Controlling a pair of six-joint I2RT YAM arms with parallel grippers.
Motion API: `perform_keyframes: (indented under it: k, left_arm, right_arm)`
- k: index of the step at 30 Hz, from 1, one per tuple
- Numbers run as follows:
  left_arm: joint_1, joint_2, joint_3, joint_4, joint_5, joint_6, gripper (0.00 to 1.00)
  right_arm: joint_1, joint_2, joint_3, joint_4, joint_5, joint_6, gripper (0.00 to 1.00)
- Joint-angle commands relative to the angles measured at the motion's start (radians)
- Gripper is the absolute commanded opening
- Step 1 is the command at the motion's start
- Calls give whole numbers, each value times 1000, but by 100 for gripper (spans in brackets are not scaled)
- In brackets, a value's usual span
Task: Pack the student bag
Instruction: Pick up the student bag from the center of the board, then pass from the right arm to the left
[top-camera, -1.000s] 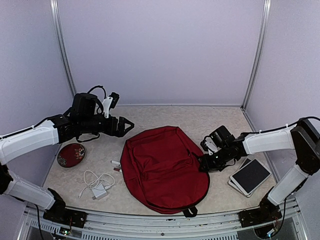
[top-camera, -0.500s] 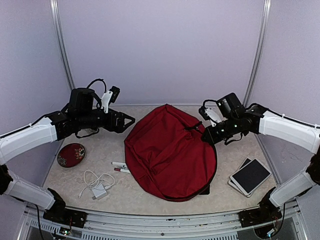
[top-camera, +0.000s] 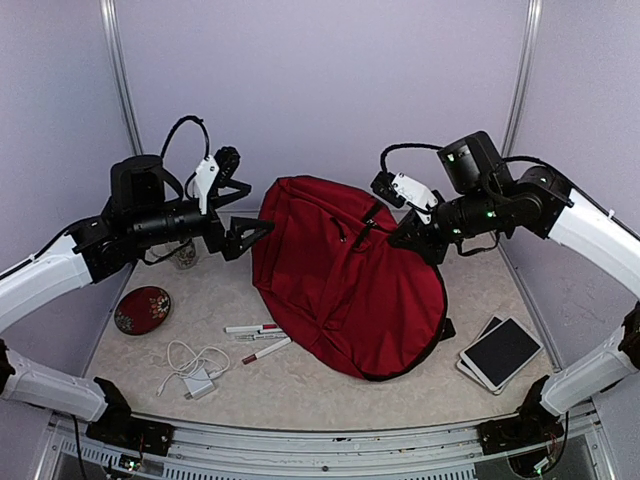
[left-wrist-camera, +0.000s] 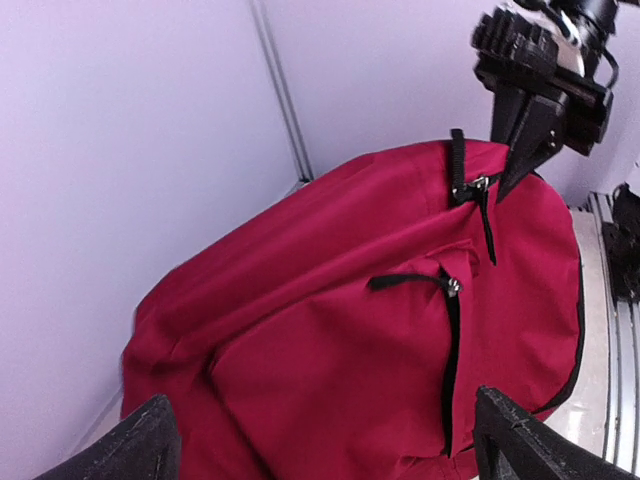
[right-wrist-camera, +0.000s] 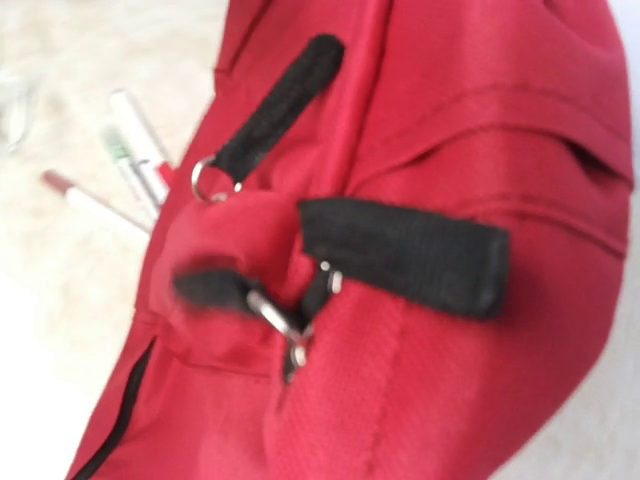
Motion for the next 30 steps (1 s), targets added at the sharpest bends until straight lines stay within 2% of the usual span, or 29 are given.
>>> perform_keyframes:
  k: [1, 3, 6, 9, 12, 19, 20, 21, 23, 24, 27, 30]
  left_arm:
    - [-165, 91, 122, -119, -137, 334, 99]
    - [-218, 123, 152, -130, -197, 422, 99]
    - [-232, 176, 216, -147, -169, 491, 99]
    - [-229, 247, 319, -240, -143, 526, 99]
    - [-234, 307, 391, -324, -105, 524, 99]
    - [-233, 360, 440, -372, -64, 520, 97]
    - [-233, 363, 447, -391, -45, 517, 87]
    - [-232, 363, 449, -407, -18, 517, 69]
    - [-226, 356, 447, -417, 26, 508, 18]
    - [-223, 353, 443, -407, 30, 489, 2]
    - [-199, 349, 429, -334, 2, 382, 0]
    - [-152, 360, 435, -223, -103, 175, 0]
  right_arm:
    - [76, 24, 105, -75, 7, -225, 0]
    - [95, 27, 120, -83, 14, -298, 0]
    - [103, 16, 121, -75, 7, -401, 0]
    - [107, -8, 104, -92, -70, -523, 0]
    - [109, -33, 89, -72, -120, -595, 0]
    - [109, -66, 44, 63, -130, -682, 0]
    - [106, -66, 40, 87, -121, -691, 0]
    - [101, -64, 36, 109, -118, -695, 0]
    - [88, -63, 31, 158, -118, -687, 0]
    - [78, -65, 25, 189, -117, -673, 0]
    - [42, -91, -54, 388, -15, -557, 1]
    - [-19, -108, -100, 533, 131, -365, 61]
